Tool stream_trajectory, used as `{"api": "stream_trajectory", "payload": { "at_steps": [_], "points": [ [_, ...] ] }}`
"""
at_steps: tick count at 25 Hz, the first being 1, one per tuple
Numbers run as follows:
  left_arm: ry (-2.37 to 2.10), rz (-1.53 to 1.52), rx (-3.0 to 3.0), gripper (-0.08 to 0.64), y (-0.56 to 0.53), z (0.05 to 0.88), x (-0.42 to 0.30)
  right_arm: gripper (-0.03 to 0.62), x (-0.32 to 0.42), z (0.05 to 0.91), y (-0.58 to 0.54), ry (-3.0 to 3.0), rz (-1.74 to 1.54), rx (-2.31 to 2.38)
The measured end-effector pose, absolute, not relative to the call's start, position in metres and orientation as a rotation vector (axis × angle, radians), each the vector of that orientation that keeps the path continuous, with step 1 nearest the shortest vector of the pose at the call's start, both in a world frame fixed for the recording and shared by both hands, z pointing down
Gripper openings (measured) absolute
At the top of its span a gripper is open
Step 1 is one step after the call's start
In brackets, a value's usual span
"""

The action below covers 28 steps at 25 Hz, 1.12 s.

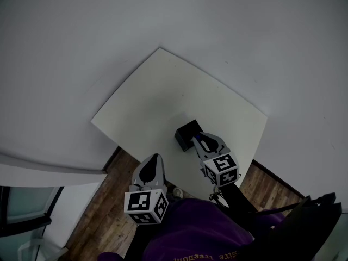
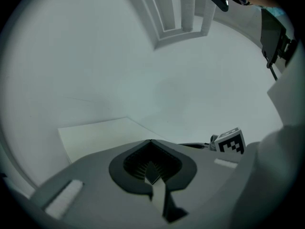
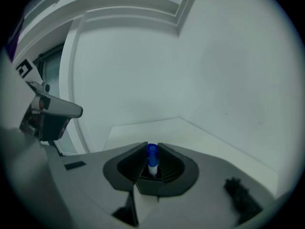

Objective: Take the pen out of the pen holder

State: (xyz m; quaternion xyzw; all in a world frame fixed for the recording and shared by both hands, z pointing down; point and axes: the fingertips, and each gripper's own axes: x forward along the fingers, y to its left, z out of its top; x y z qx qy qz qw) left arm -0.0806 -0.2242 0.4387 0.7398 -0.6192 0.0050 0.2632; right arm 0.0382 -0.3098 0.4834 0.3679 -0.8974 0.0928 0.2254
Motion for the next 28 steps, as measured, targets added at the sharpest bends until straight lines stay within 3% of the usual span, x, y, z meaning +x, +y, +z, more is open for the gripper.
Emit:
{"api": "stream_trajectory", "payload": {
  "at_steps": [28],
  "points": [
    [-1.706,-0.034,2.025,0.005,-0.221,0.423,-0.083,0.072,0.044,0.427,-0.309,-2.608,0.180,1.117]
  ]
}}
